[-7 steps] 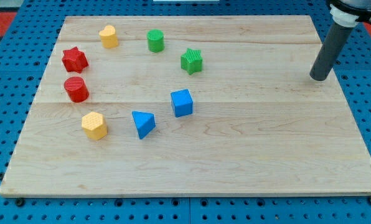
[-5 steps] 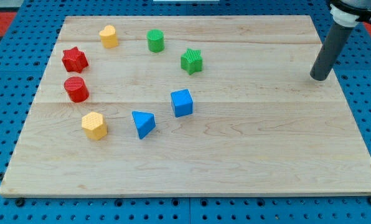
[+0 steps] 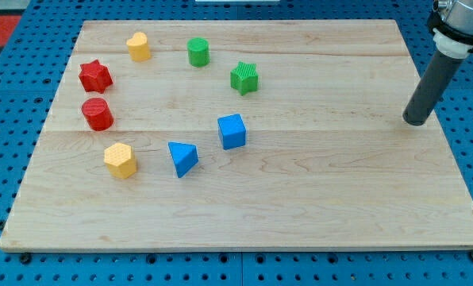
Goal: Place the blue blocks parallel to each other
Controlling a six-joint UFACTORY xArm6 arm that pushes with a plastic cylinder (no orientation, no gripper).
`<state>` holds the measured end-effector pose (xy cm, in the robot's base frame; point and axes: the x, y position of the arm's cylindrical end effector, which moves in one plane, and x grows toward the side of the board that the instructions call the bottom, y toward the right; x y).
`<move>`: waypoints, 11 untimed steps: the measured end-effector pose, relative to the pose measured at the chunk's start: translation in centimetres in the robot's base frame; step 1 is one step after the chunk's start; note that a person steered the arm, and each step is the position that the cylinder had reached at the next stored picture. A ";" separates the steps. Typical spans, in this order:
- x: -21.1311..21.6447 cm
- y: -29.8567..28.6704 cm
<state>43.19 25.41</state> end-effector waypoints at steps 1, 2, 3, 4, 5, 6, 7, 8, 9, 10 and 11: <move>0.4 -0.1; 1.0 -0.1; 4.3 -1.3; 8.7 -6.4; 11.9 -12.4; 11.9 -16.5; 10.8 -16.7; 8.7 -19.8; 7.3 -22.6; 5.8 -27.8; 3.6 -32.0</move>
<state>46.79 -6.59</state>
